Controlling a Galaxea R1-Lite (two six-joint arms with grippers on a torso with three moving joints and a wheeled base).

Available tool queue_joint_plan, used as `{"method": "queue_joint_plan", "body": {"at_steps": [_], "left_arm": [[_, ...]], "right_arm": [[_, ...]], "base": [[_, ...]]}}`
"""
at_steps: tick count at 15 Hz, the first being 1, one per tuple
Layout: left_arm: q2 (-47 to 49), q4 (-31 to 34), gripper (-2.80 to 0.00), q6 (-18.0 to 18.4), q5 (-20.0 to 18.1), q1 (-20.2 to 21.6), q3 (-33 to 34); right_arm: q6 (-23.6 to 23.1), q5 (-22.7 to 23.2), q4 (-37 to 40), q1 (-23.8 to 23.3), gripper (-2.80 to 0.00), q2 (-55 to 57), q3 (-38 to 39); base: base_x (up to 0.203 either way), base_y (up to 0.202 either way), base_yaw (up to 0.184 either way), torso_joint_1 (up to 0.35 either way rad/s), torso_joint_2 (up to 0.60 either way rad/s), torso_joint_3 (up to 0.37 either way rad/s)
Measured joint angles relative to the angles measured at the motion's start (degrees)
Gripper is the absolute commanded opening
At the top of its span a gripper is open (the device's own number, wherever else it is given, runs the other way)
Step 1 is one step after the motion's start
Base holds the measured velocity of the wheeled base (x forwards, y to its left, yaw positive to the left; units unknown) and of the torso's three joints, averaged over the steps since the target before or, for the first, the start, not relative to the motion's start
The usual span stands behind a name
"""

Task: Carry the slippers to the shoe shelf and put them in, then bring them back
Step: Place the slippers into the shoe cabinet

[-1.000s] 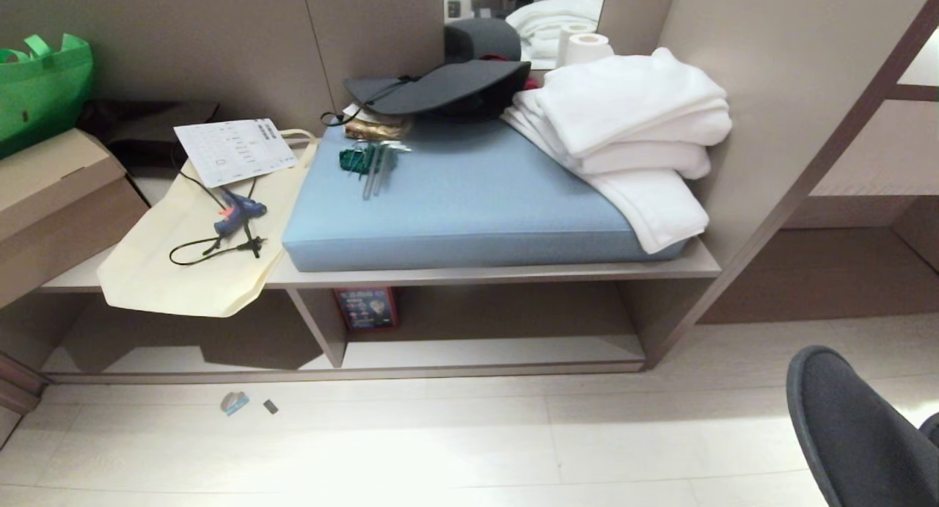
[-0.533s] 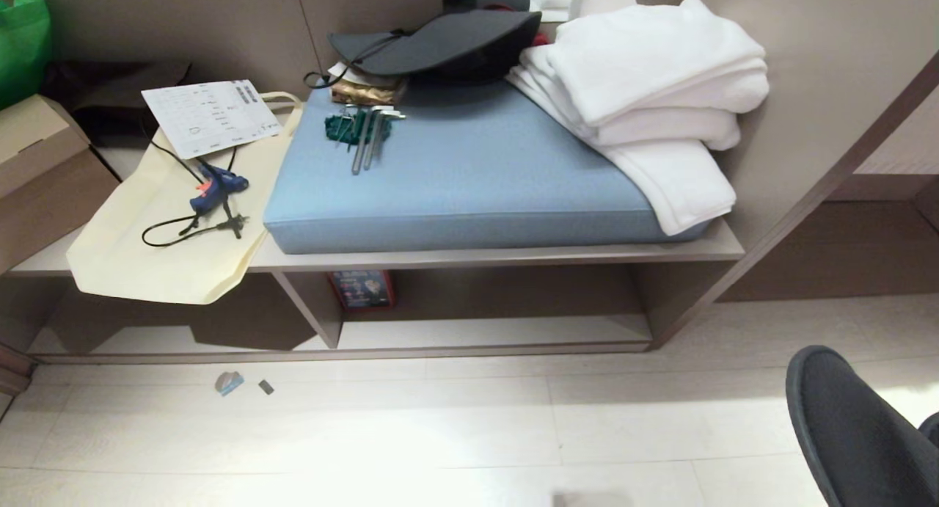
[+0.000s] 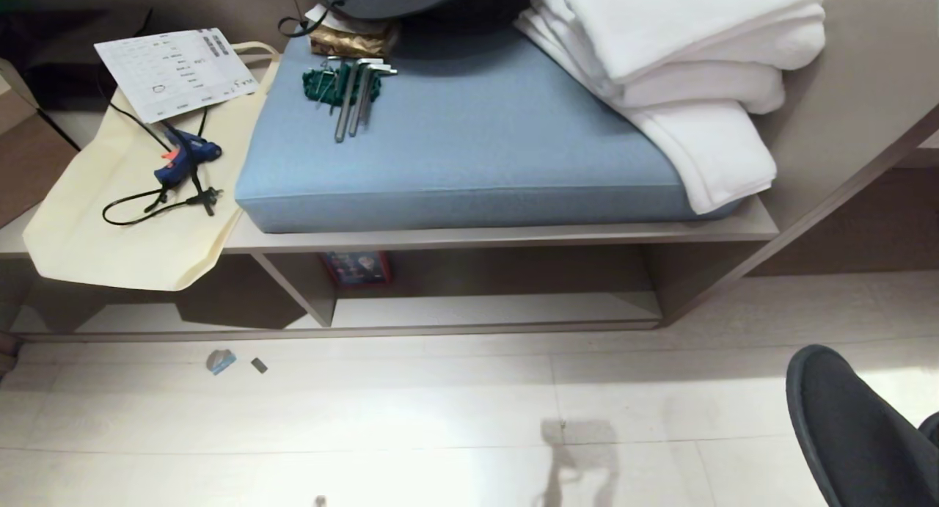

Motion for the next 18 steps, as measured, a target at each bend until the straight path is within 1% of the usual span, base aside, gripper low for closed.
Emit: {"method": "queue_joint_plan", "body": {"at_steps": [18], "left_arm": [[0.00,0.00,-2.80,0.01,0.00,0.00,0.00]], "right_arm": [[0.01,0.00,0.00,0.05,-2.80,0.00,0.00]], "base": [[0.000,0.000,0.000,0.002,0.00,-0.198]]}}
